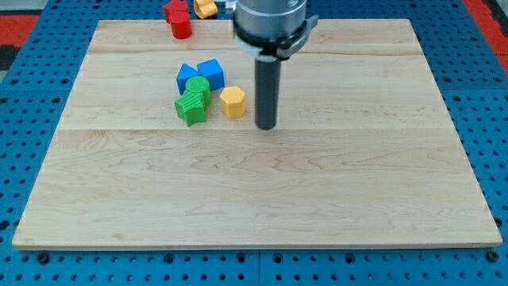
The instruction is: Push the yellow hexagon below the red circle
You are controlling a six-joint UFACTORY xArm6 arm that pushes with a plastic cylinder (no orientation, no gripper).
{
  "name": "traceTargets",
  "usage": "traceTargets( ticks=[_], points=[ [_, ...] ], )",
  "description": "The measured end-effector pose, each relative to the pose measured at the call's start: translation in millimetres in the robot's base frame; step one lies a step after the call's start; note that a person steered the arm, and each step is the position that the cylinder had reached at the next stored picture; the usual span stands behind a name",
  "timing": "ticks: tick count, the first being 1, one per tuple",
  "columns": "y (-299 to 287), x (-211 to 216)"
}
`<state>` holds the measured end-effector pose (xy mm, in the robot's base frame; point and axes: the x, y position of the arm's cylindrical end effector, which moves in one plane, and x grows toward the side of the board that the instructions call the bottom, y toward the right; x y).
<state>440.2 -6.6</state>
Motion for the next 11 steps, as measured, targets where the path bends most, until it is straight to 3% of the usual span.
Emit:
traceTargets(
  ticks=[1, 5, 8, 11],
  points=[
    [-45, -5],
    [21, -83],
    [12, -156],
    [-41, -154]
  ],
)
